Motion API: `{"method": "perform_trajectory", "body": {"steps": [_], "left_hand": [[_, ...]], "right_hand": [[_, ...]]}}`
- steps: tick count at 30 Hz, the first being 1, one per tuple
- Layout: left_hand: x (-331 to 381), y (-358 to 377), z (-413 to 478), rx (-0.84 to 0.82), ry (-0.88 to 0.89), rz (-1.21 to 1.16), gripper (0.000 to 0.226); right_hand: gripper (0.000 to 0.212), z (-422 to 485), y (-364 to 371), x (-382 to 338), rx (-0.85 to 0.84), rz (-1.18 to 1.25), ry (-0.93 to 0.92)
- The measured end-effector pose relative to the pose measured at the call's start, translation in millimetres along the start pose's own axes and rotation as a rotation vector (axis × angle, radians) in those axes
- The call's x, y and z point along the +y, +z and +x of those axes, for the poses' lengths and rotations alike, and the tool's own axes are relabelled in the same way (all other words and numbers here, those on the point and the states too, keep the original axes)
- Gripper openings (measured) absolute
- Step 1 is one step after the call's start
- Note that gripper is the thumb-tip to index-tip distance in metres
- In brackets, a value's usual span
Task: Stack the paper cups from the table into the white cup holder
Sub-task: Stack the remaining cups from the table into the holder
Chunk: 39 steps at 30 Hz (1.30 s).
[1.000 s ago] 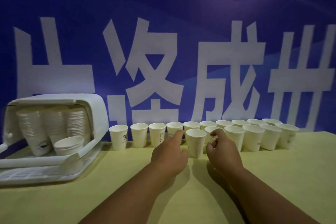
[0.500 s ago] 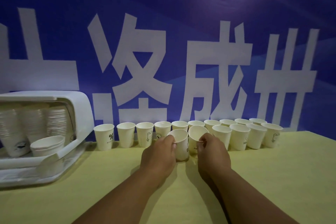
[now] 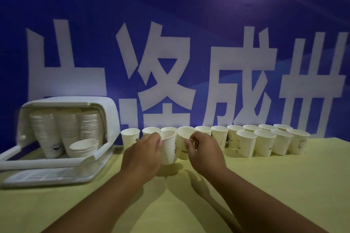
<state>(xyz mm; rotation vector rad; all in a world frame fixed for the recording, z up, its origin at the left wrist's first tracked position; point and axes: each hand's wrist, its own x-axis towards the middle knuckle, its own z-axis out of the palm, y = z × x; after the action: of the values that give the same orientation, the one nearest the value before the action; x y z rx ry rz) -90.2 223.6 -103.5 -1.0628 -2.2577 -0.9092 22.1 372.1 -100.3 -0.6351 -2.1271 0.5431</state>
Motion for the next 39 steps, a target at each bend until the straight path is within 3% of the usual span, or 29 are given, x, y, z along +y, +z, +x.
{"method": "perform_trajectory", "body": {"steps": [8, 14, 20, 25, 31, 39], "left_hand": [[-71, -68, 1, 0.131, 0.026, 0.111, 0.022], [-122, -103, 3, 0.351, -0.047, -0.030, 0.023], [-153, -117, 1, 0.393, -0.129, 0.021, 0.020], [-157, -121, -1, 0.251, -0.197, 0.220, 0.022], [-166, -115, -5, -0.020, -0.278, 0.263, 0.013], [-172, -107, -11, 0.039, -0.255, -0.033, 0.008]], "right_hand": [[0.016, 2, 44, -72, 0.004, 0.208, -0.066], [0.015, 7, 79, -118, 0.029, 0.343, -0.060], [0.013, 17, 105, -157, 0.050, 0.435, -0.016], [0.013, 15, 126, -177, 0.071, 0.493, 0.016], [0.011, 11, 129, -184, 0.080, 0.497, -0.047], [0.007, 2, 134, -193, -0.112, 0.444, -0.131]]}}
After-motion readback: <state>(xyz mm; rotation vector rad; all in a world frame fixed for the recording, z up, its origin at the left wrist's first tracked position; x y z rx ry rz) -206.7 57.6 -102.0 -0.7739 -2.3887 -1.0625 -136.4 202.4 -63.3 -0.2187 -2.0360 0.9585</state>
